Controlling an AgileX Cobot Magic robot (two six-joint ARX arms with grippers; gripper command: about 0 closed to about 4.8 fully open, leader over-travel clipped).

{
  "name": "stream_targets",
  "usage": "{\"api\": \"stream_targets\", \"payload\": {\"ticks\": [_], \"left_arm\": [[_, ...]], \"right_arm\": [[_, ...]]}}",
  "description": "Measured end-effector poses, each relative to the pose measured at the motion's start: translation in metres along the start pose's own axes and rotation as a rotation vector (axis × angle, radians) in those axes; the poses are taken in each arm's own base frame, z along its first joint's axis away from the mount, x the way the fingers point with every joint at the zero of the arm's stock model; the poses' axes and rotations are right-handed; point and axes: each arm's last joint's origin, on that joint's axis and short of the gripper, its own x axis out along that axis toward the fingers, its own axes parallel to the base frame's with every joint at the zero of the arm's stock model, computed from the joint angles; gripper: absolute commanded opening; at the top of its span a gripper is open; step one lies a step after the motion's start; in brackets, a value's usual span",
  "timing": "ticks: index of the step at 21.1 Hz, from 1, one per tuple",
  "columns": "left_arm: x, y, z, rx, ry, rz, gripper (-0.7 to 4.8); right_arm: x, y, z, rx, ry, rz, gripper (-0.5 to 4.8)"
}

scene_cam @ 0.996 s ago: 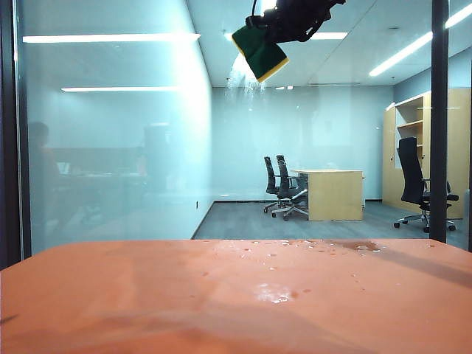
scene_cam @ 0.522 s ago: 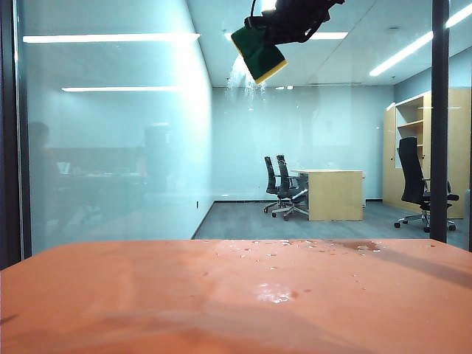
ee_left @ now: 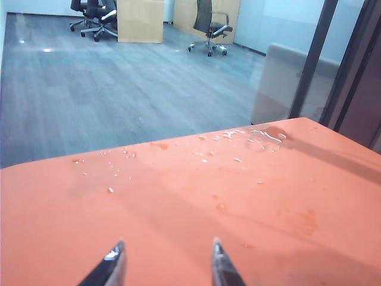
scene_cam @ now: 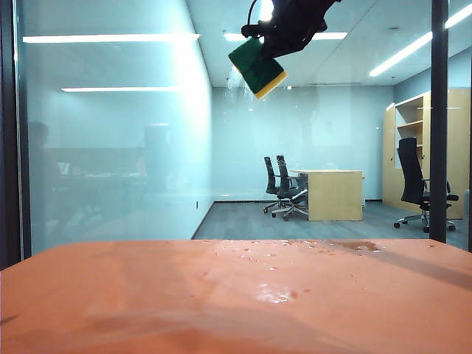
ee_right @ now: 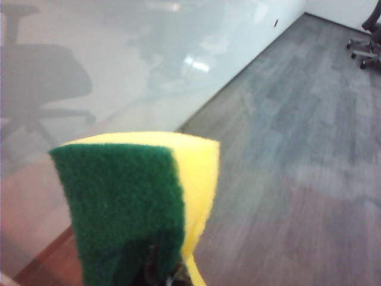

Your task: Pick up the sponge from the table, wipe the water off the glass, and finally place the sponge back on the table.

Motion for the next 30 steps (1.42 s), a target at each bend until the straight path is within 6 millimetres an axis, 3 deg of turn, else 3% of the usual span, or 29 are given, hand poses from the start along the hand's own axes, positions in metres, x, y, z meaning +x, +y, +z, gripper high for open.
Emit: {"api": "stream_targets", "payload": {"ticks": [6,9,12,17,24,30], "left_arm": [[0.000,0.000,0.000,0.000,0.000,0.000,1.83],[0.000,0.000,0.000,0.000,0.000,0.000,1.83],[0.000,0.000,0.000,0.000,0.000,0.000,1.83],[0.000,0.000,0.000,0.000,0.000,0.000,1.83],[0.000,0.000,0.000,0.000,0.000,0.000,1.83],[0.000,0.000,0.000,0.000,0.000,0.000,1.83]], "right_arm": [[-0.020,-0.010,0.017,0.001,-0.022,-0.042,-0.09],[-0.029,-0.025,0.017,0.011,0.004,-0.077,-0.09],[-0.051,-0.053,0.021,0.041,0.035,-0.134,-0.09],[-0.080,-0.073,0.035,0.050,0.024,-0.182,-0.09],[-0.123,-0.096,0.020,0.077,0.061,-0.261,-0.09],[-0.164,-0.088,-0.010,0.119,0.027,-0.304,-0.09]]}}
